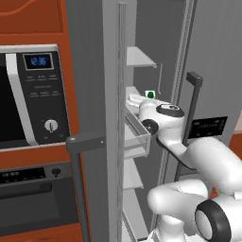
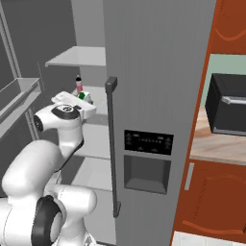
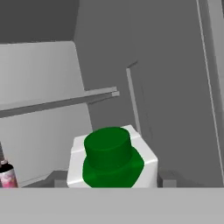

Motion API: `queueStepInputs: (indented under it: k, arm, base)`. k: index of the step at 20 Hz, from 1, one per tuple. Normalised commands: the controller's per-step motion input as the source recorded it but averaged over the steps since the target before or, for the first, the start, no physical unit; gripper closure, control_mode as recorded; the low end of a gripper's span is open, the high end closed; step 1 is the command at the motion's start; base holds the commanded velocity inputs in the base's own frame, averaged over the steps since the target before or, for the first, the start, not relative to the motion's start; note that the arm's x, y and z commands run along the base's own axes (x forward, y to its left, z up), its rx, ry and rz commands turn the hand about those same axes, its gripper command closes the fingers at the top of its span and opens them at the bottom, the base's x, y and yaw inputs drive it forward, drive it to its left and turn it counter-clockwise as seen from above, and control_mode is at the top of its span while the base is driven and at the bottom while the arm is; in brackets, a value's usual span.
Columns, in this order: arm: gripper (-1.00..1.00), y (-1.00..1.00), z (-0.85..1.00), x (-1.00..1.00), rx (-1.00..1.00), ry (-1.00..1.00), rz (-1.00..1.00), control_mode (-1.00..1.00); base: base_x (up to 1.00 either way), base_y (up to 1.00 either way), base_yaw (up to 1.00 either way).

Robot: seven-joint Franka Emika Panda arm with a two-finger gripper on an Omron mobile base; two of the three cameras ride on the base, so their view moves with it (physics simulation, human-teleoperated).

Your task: Take out the milk from the fridge and place it on the tray on the counter. Then take the sugar cube near the tray and place it in the tray.

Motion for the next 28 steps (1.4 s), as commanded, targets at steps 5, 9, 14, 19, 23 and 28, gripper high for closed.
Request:
queueStepInputs:
  k: [5, 9, 14, 19, 23, 28]
  arm:
    - [1.0, -0.11, 1.0, -1.0, 0.0, 0.03, 0.0, -1.0]
    - [1.0, -0.07, 0.94, -1.0, 0.0, 0.16, 0.0, -1.0]
    - [1.0, 0.0, 0.54, -0.95, -0.03, 0.25, 0.0, -1.0]
    - [1.0, 0.0, 0.12, -0.58, -0.03, 0.26, 0.0, -1.0]
    - [1.0, -0.1, -0.05, -0.48, 0.0, 0.08, 0.01, -1.0]
    - [1.0, 0.0, -0.29, -0.35, 0.0, 0.08, 0.04, -1.0]
  base:
    - [0.0, 0.0, 0.0]
    - [0.0, 0.0, 0.0]
    - [0.0, 0.0, 0.0]
    - [0.0, 0.0, 0.0]
    - [0.0, 0.0, 0.0]
    - [0.0, 0.0, 0.0]
